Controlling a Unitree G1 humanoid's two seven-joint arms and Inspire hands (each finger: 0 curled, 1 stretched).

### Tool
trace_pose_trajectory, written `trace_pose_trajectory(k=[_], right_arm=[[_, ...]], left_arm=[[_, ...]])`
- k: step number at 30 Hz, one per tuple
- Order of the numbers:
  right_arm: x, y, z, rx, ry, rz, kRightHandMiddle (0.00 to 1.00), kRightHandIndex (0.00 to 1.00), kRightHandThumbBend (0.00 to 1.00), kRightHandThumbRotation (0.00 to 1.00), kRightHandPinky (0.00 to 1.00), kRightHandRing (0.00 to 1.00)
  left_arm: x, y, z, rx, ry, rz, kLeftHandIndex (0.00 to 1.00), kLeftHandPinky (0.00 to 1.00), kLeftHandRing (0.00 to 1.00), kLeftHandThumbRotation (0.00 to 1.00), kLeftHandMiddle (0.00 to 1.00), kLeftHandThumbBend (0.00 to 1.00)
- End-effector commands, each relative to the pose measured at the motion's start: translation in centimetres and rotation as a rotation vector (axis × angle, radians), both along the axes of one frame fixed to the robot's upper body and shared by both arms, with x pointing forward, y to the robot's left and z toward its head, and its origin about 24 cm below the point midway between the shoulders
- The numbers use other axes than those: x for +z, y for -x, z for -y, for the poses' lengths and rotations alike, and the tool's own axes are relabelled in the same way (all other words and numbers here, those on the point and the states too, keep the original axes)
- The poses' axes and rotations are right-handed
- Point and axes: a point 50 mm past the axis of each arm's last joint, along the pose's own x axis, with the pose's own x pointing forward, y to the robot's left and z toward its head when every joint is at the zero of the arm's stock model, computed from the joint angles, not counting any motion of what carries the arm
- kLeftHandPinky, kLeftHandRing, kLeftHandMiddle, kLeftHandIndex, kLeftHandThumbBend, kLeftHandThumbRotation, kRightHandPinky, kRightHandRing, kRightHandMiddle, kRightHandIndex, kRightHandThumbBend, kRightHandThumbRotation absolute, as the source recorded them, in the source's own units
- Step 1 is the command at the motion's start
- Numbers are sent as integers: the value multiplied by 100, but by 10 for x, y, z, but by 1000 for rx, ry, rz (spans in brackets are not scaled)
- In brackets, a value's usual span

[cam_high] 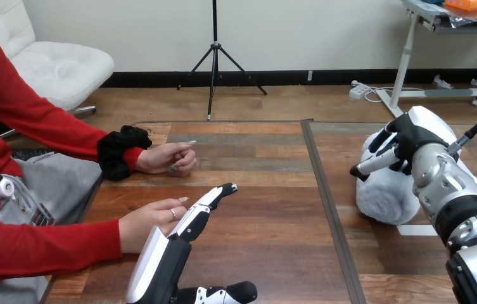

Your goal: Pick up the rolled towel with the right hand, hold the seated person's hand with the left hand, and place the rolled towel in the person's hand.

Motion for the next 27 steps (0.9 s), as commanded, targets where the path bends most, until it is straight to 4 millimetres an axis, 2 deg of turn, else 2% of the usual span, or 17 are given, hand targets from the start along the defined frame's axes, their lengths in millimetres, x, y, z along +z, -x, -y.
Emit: trace_pose_trajectory(k=[1,9,17,24,27], right_arm=[[11,-5,-3,25,-29,80,48,47,85,0,31,40],[14,-6,-3,27,-81,120,48,45,86,0,31,41],[19,-8,-3,29,-122,160,43,45,87,0,25,33],[25,-10,-2,40,-93,170,42,46,88,0,22,30],[28,-11,-1,52,-55,173,44,49,88,3,24,33]], left_arm=[[13,-15,2,-5,11,77,88,86,90,80,90,100],[13,-15,1,-8,9,76,88,85,90,80,90,100],[13,-15,0,-10,10,71,87,85,90,79,90,100],[14,-16,-1,-11,2,76,87,85,90,79,90,100],[14,-16,-2,-10,2,80,87,85,90,80,90,100]])
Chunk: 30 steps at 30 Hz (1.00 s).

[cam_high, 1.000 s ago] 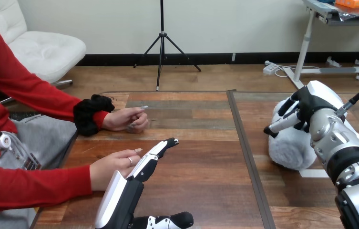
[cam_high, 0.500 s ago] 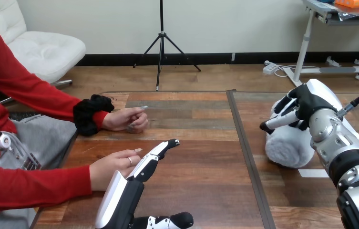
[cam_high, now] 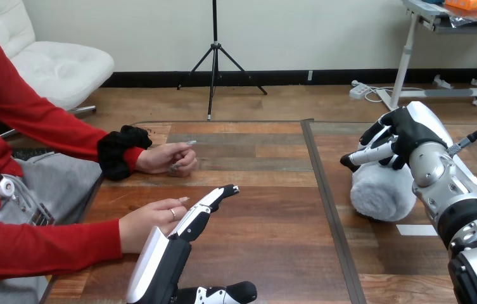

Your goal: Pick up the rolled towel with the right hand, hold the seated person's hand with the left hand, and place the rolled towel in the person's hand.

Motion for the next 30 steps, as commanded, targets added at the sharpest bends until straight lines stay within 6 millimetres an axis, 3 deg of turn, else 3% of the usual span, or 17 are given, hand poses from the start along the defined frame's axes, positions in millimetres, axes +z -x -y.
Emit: trace_pose_trajectory(k=[1,7,16,30], right_arm=[[27,-10,1,31,66,109,46,50,88,5,27,36],[32,-11,2,30,102,122,55,57,86,16,38,48],[38,-13,4,19,114,138,61,67,85,32,49,56],[49,-15,9,-1,121,187,57,76,88,48,40,49]], left_arm=[[14,-16,-2,-9,2,79,87,85,90,80,90,100],[14,-17,-2,-7,2,81,87,85,90,80,89,100],[15,-18,-2,-12,-2,84,87,84,89,79,89,100],[16,-19,-3,-21,-7,83,87,85,90,79,90,100]])
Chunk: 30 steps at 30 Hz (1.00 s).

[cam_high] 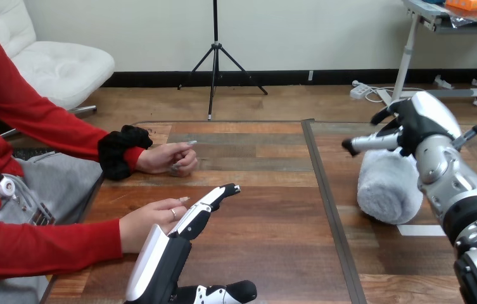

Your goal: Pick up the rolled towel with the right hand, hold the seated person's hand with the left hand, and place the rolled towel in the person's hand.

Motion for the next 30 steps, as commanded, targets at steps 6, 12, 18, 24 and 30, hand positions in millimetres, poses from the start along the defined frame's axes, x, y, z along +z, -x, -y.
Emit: trace_pose_trajectory(k=[6,12,18,24,30], right_arm=[[42,-13,3,-10,20,147,58,78,88,51,42,51],[48,-14,7,-24,26,160,56,80,90,53,37,47],[55,-15,10,-37,38,194,54,80,92,52,32,43],[61,-16,13,-53,34,211,59,84,93,53,32,46],[68,-17,16,-73,36,214,66,88,95,55,37,53]], left_arm=[[16,-18,-3,-10,-2,86,87,84,89,79,89,100],[16,-18,-2,-11,6,88,87,84,89,79,89,100],[17,-19,-2,-15,5,89,87,84,89,79,89,100],[17,-19,-2,-15,7,87,86,84,89,79,89,100],[17,-20,-3,-18,7,83,86,85,89,78,89,100]])
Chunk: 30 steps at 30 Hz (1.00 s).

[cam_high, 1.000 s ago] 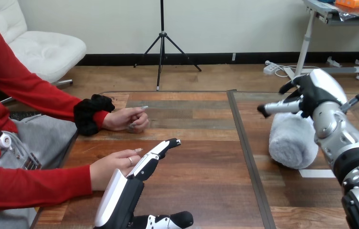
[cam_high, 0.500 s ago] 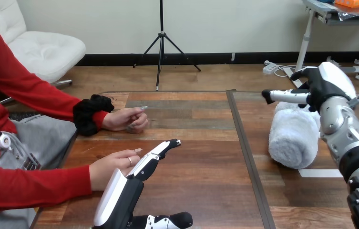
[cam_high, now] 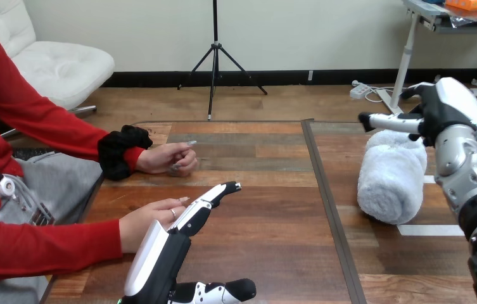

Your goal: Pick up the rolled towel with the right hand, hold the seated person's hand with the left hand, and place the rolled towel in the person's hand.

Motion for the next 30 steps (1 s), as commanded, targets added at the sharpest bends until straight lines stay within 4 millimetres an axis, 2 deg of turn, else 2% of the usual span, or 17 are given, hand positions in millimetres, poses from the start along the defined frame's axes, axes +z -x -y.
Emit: trace_pose_trajectory(k=[1,9,12,18,21,26,30], right_arm=[[54,-17,-2,-3,19,155,68,89,96,56,40,56],[58,-18,1,-40,-3,126,70,92,99,59,42,58],[58,-18,3,-52,-18,90,73,92,100,61,40,59],[55,-17,5,-85,-82,29,79,93,100,65,43,65],[51,-16,6,-98,-89,-15,83,89,100,67,42,69],[46,-15,4,-80,-5,-103,85,87,100,74,37,63],[41,-14,2,-51,30,-174,83,84,100,81,33,59]], left_arm=[[13,-16,0,-7,21,67,86,85,89,78,89,100],[14,-16,0,-11,25,71,86,85,89,77,89,100],[15,-17,0,-13,25,71,86,85,89,77,89,100],[15,-17,1,-13,22,74,87,84,89,77,89,100],[15,-17,1,-14,27,77,86,85,89,78,89,100],[15,-16,2,-11,28,76,86,84,89,78,88,100],[15,-16,1,-9,27,76,86,84,89,78,88,100]])
